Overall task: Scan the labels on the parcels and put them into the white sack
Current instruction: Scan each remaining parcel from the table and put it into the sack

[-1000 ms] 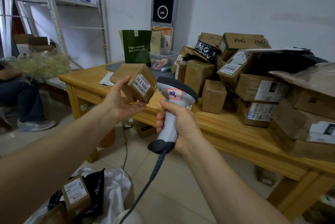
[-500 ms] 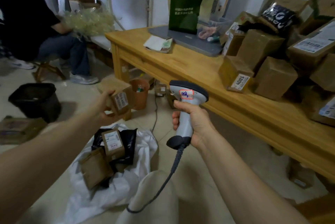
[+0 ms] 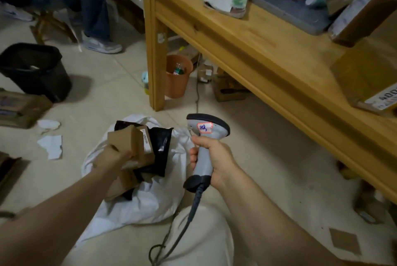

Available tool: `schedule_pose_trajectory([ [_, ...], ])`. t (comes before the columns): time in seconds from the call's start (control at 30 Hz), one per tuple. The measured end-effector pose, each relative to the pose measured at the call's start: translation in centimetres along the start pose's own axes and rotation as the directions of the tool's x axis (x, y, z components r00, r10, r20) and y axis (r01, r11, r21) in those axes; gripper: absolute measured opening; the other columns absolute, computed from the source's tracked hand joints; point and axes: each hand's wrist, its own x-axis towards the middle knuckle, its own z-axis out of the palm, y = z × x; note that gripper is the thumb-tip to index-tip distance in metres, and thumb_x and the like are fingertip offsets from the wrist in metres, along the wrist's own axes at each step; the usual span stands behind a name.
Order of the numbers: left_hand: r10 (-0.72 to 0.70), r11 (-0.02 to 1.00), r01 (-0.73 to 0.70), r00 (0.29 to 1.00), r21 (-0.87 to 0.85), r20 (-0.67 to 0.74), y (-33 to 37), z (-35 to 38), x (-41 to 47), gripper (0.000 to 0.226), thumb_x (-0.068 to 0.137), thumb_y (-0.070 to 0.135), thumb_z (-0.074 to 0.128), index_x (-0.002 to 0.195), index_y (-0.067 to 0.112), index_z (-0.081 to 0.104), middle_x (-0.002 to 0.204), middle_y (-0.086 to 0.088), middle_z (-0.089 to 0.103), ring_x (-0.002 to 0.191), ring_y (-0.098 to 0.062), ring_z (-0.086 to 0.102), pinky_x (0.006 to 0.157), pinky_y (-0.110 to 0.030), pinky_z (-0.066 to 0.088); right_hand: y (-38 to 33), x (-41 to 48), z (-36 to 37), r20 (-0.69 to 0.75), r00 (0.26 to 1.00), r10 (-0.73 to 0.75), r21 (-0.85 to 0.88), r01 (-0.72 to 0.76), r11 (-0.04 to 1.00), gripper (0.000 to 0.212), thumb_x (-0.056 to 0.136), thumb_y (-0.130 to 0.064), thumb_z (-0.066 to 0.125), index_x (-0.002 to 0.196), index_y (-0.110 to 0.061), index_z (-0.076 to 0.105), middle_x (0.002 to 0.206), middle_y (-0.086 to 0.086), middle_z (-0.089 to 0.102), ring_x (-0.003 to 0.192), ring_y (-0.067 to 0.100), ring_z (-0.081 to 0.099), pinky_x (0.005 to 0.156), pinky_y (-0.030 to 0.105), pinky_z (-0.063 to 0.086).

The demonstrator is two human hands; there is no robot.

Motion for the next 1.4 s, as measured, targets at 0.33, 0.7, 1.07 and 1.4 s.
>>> schedule_pose_trajectory([
  [0.33, 0.271, 0.843, -0.273, 0.96, 0.464, 0.072, -0.4, 6.6, 10.8, 0.034, 0.091, 0.025, 0.056, 0.111, -0.002, 0.048, 0.127, -0.031, 0.043, 0.114, -0.045, 0.041, 0.098, -0.048, 0.036, -0.3, 9.4, 0.8, -0.117, 0.991, 0.064, -0.101, -0.076, 0.992, 0.008, 0.085, -0.006, 0.065, 0.084, -0.002, 0.059, 0.048, 0.009, 0.058, 0.037, 0.016, 0.053, 0.041, 0.021, 0.045],
  [0.7, 0.14, 0.633, -0.253, 0.967, 0.731, 0.213, -0.8, 9.2, 11.5, 0.075, 0.087, 0.049, 0.059, 0.146, 0.016, 0.025, 0.153, -0.023, 0.018, 0.141, -0.039, 0.015, 0.115, -0.049, 0.019, 0.1, 11.7, 0.5, -0.128, 0.988, 0.085, -0.147, -0.104, 0.984, 0.008, 0.086, -0.005, 0.063, 0.083, -0.001, 0.056, 0.047, 0.009, 0.057, 0.035, 0.015, 0.051, 0.041, 0.019, 0.043],
  [1.07, 0.724, 0.511, -0.735, 0.647, 0.445, 0.238, 9.9, 8.9, -5.1, 0.064, 0.085, 0.017, 0.065, 0.144, 0.008, 0.041, 0.142, -0.02, 0.043, 0.129, -0.038, 0.04, 0.104, -0.043, 0.035, -1.9, 1.9, -2.5, -0.173, 0.98, -0.098, -0.181, 0.067, 0.981, 0.01, 0.085, -0.003, 0.065, 0.092, 0.004, 0.061, 0.057, 0.012, 0.057, 0.034, 0.015, 0.05, 0.038, 0.018, 0.042],
  [1.4, 0.95, 0.062, -0.937, 0.161, 0.345, 0.267, 19.7, 9.1, -25.6, 0.063, 0.083, 0.013, 0.064, 0.144, 0.012, 0.044, 0.135, -0.015, 0.05, 0.123, -0.034, 0.045, 0.1, -0.041, 0.039, -7.7, -15.9, -11.3, -0.293, 0.844, -0.45, -0.023, 0.464, 0.885, 0.016, 0.083, 0.003, 0.061, 0.069, -0.003, 0.056, 0.044, 0.004, 0.054, 0.035, 0.015, 0.048, 0.039, 0.02, 0.04],
])
